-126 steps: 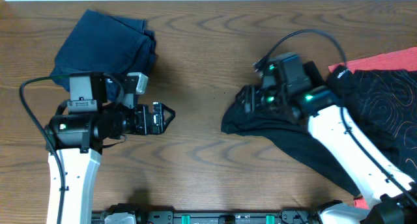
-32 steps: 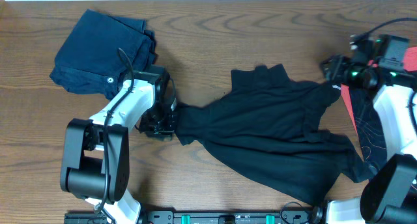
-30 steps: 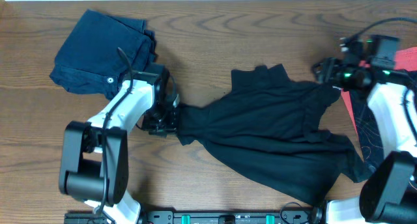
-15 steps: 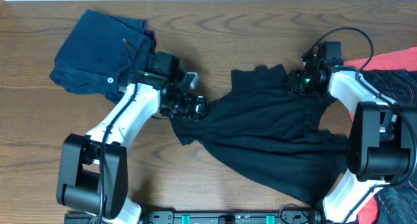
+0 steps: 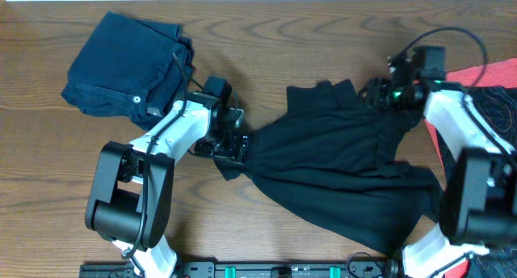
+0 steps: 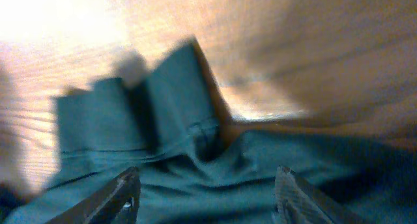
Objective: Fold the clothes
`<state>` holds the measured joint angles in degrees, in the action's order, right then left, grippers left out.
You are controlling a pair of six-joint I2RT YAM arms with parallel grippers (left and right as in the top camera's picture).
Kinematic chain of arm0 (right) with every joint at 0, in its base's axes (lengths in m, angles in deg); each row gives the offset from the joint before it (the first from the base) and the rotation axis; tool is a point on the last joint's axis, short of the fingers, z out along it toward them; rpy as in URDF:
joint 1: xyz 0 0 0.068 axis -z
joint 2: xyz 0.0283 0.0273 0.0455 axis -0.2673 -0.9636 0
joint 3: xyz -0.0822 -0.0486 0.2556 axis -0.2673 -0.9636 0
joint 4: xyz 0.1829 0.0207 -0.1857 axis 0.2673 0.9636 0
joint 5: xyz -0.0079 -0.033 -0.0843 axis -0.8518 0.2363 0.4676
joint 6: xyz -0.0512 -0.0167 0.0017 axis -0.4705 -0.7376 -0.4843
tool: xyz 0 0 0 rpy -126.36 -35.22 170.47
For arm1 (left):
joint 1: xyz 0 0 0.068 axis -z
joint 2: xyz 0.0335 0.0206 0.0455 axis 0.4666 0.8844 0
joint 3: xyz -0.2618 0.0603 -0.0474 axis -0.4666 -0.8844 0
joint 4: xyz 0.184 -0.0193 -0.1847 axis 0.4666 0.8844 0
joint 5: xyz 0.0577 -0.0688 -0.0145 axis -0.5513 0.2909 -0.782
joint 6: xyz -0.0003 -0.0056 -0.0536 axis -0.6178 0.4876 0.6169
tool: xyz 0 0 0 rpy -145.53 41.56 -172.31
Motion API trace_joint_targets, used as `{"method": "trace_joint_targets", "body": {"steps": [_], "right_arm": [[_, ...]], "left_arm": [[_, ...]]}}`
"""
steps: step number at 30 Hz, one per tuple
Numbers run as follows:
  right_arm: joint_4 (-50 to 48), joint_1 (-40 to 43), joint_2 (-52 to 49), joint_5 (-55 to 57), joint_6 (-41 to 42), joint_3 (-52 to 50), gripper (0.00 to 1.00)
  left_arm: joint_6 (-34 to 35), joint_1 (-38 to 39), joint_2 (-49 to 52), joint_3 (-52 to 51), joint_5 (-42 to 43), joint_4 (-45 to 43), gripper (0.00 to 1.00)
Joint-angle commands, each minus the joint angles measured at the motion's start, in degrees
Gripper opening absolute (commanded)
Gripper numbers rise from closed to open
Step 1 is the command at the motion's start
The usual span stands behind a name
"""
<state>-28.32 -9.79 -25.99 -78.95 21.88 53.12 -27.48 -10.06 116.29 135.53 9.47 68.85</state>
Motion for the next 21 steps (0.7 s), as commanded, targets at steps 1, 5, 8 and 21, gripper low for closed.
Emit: {"method": "trace_joint_targets", "body": {"steps": [1, 5, 8, 21], "right_arm": [[1.2, 0.5, 5.8, -2.3, -0.9, 0.2, 0.67], [3.3, 0.5, 9.6, -2.3, -1.0, 0.2, 0.67], [5.2, 0.5, 11.4, -2.3, -1.0, 0.2, 0.68], [12.3, 0.5, 12.0, -2.3, -1.1, 0.2, 0.68]], "left_arm": [[1.9, 0.0, -0.1, -0.5, -2.3, 2.9, 0.80], [3.1, 0.1, -1.7, -0.3, 0.5, 8.7, 0.81], [3.3, 0.1, -2.0, -0.3, 3.9, 10.9, 0.81], [19.6, 0.0, -2.0, -12.9, 4.2, -7.5, 0.71]]}}
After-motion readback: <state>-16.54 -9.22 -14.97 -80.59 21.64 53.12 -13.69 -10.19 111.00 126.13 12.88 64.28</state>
